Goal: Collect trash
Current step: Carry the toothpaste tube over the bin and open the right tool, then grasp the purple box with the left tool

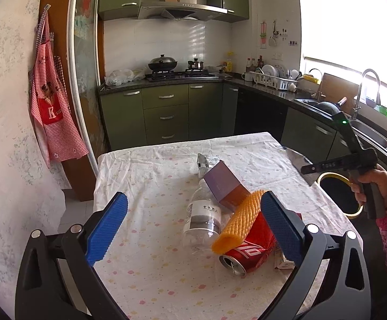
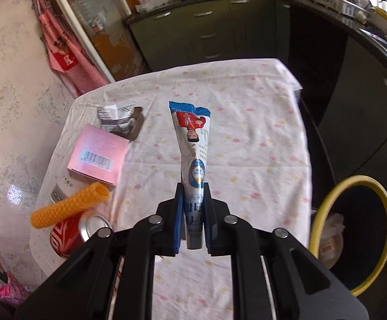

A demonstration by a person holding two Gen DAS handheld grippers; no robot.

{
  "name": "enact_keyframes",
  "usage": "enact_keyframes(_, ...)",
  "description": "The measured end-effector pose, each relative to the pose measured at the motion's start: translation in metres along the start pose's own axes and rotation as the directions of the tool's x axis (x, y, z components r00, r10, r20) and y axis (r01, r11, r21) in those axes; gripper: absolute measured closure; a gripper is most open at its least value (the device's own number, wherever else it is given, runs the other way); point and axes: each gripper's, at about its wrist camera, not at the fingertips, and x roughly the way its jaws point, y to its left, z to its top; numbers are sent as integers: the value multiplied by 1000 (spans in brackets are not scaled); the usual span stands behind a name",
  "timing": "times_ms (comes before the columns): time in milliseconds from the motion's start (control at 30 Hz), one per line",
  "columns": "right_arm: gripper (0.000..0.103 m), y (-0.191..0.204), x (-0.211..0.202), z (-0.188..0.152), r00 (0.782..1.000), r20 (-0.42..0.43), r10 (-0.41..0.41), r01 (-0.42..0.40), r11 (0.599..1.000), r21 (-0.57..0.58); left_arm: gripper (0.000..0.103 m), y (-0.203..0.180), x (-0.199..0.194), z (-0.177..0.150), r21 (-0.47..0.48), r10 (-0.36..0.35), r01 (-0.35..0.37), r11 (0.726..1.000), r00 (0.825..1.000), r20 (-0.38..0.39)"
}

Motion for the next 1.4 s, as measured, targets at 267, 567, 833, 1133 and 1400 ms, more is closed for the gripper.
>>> enact_keyframes(267, 90, -135, -42, -61, 965, -21, -263, 259, 934, 246, 5, -23, 4, 7, 36, -48, 48, 998, 999, -1)
enact_keyframes(567, 57, -212, -29, -88, 917, -71, -392, 387, 837, 387, 5, -46, 10, 14, 78, -72, 73, 994, 997, -14)
enact_keyframes(833, 50, -179, -58, -109, 926, 30, -375, 340, 869, 359, 5, -44, 12, 14, 73, -70, 72, 995, 997, -26)
enact_keyframes(1133, 48, -141, -74, -134, 941, 70, -331, 296, 906, 304, 5, -41, 45, 22, 72, -100, 110, 991, 987, -124)
enact_keyframes(1400, 46, -120, -70, -127, 947, 80, -311, 281, 923, 262, 5, -34, 131, 41, -61, -255, 249, 967, 909, -329)
